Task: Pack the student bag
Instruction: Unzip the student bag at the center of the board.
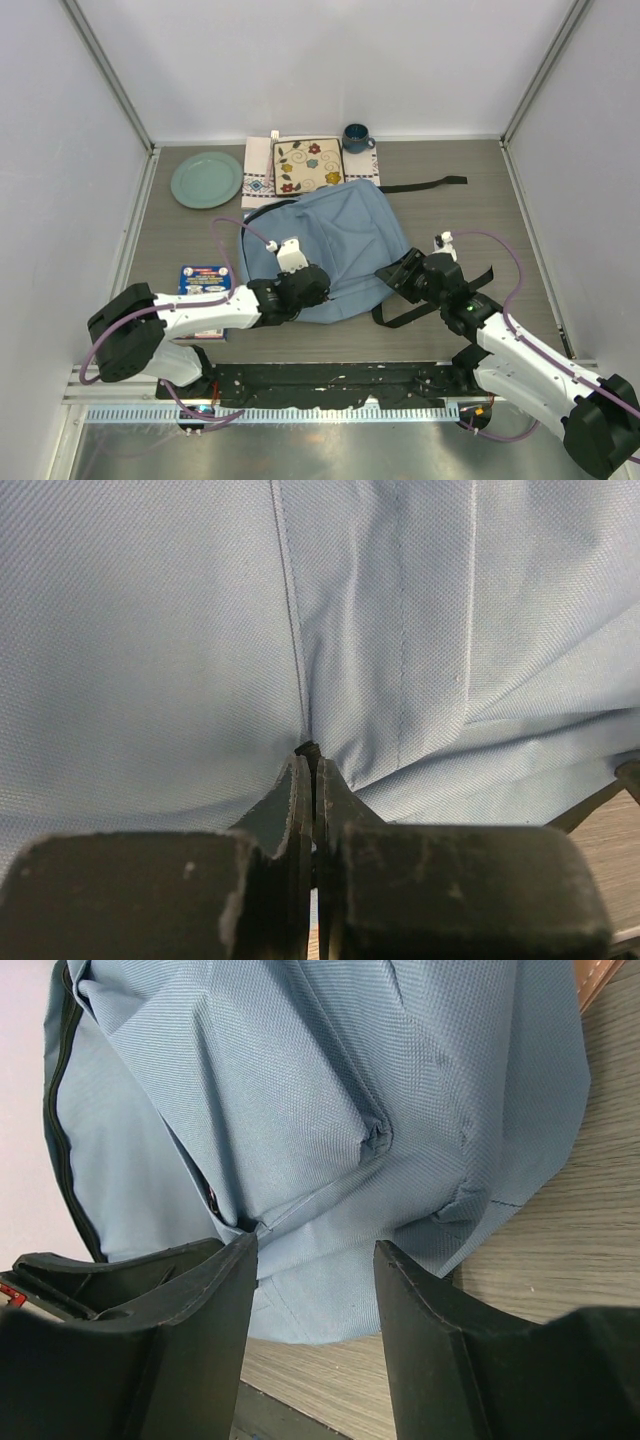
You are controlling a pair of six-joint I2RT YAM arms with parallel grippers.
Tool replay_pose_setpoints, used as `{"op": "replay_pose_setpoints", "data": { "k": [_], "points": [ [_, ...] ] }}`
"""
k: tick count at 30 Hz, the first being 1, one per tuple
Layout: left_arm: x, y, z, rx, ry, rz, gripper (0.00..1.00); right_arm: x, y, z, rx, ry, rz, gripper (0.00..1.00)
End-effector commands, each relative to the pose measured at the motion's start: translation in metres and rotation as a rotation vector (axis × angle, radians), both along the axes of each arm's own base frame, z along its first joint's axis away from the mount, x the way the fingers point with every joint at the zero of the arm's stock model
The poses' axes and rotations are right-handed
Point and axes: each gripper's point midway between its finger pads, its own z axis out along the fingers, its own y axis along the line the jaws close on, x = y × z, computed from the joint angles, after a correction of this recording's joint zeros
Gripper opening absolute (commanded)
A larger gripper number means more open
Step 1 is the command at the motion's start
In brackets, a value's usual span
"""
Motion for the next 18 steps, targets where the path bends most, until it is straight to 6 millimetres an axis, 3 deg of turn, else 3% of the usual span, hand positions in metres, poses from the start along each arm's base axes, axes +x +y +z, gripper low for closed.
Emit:
{"op": "replay_pose_setpoints", "data": {
  "k": [1, 4, 5, 10, 13, 18],
  "points": [
    [0.007, -0.007, 0.023, -0.073, -0.065, -0.012, 0.00, 0.001, 0.013, 0.019, 0.053, -0.055, 0.056, 0.60],
    [0.006, -0.012, 0.030, -0.098, -0.083, -0.050, 0.00, -0.003, 0.018, 0.038, 0.063, -0.071, 0.101, 0.68],
    [0.006, -0.013, 0.036, -0.102, -0.098, -0.070, 0.00, -0.010, 0.015, 0.033, 0.041, -0.039, 0.112, 0.70],
    [0.004, -0.027, 0.063, -0.194, -0.178, -0.163, 0.00, -0.027, 0.019, 0.053, 0.133, -0.046, 0.145, 0.71],
    [0.003, -0.034, 0.078, -0.225, -0.216, -0.206, 0.00, -0.028, 0.026, 0.057, 0.183, -0.030, 0.156, 0.71],
    [0.001, -0.037, 0.086, -0.215, -0.228, -0.243, 0.00, -0.021, 0.047, 0.044, 0.212, 0.038, 0.181, 0.71]
  ]
}}
